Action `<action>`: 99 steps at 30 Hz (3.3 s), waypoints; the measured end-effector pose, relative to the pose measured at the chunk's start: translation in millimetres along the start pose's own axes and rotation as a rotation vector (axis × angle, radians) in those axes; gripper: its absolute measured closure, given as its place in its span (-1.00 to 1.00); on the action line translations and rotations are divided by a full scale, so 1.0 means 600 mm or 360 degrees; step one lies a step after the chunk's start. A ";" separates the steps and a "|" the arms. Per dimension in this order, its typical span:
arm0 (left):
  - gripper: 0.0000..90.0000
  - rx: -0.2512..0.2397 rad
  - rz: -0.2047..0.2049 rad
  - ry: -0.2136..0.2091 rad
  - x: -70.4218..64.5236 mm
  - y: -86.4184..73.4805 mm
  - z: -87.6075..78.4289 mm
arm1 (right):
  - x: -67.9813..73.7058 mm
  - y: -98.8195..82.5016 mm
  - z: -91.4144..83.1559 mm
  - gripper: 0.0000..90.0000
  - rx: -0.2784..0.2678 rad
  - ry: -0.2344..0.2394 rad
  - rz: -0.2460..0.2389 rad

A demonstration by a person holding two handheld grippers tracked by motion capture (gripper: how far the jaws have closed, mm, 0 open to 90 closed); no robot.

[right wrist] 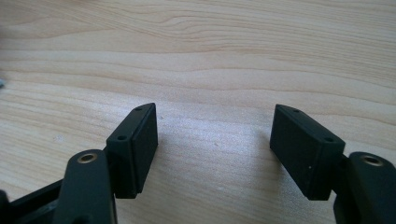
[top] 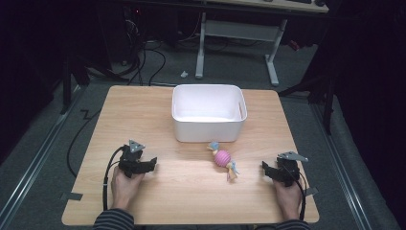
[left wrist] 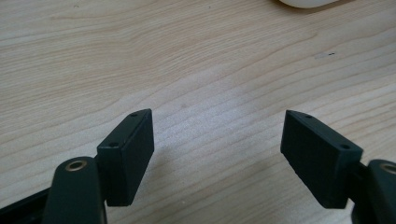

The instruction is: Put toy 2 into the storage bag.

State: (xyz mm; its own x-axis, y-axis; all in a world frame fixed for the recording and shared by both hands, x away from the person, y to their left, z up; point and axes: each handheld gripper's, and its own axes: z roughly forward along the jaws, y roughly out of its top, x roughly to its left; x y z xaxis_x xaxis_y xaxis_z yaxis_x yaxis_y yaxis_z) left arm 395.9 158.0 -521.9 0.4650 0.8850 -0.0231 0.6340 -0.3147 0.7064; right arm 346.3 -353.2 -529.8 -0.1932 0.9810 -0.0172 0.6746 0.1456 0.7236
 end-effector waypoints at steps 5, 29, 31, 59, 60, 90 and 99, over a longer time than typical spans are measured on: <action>-0.43 0.0015 0.0011 0.0006 -0.001 -0.001 0.008 | 0.000 0.000 0.000 -0.28 0.0000 0.0000 0.0001; -0.65 -0.0049 0.0014 0.0010 0.003 -0.011 0.024 | 0.001 0.003 0.002 -0.34 0.0021 0.0018 -0.0020; -0.65 -0.0049 0.0013 0.0009 0.004 -0.011 0.024 | 0.000 0.008 -0.001 -0.33 0.0074 0.0030 -0.0027; -0.68 -0.0045 0.0012 0.0007 0.004 -0.011 0.024 | 0.052 0.025 -0.052 -0.40 0.0014 0.0366 -0.0132; -0.68 -0.0045 0.0012 0.0007 0.004 -0.011 0.024 | 0.056 0.027 -0.054 -0.39 0.0010 0.0375 -0.0147; -0.70 -0.0041 0.0013 0.0010 0.004 -0.011 0.024 | 0.181 0.126 -0.021 -0.33 0.0065 0.0572 -0.0497; -0.71 -0.0039 0.0016 0.0009 0.003 -0.011 0.024 | 0.199 0.135 0.008 -0.38 0.0158 0.0609 -0.0499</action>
State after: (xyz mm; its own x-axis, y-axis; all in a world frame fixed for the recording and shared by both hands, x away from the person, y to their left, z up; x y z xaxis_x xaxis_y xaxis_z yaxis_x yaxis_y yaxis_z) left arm 401.8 156.7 -536.9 0.4677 0.8838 -0.0121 0.6138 -0.3149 0.7239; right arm 381.5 -223.8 -476.6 -0.6322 0.7735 0.0445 0.6031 0.4553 0.6550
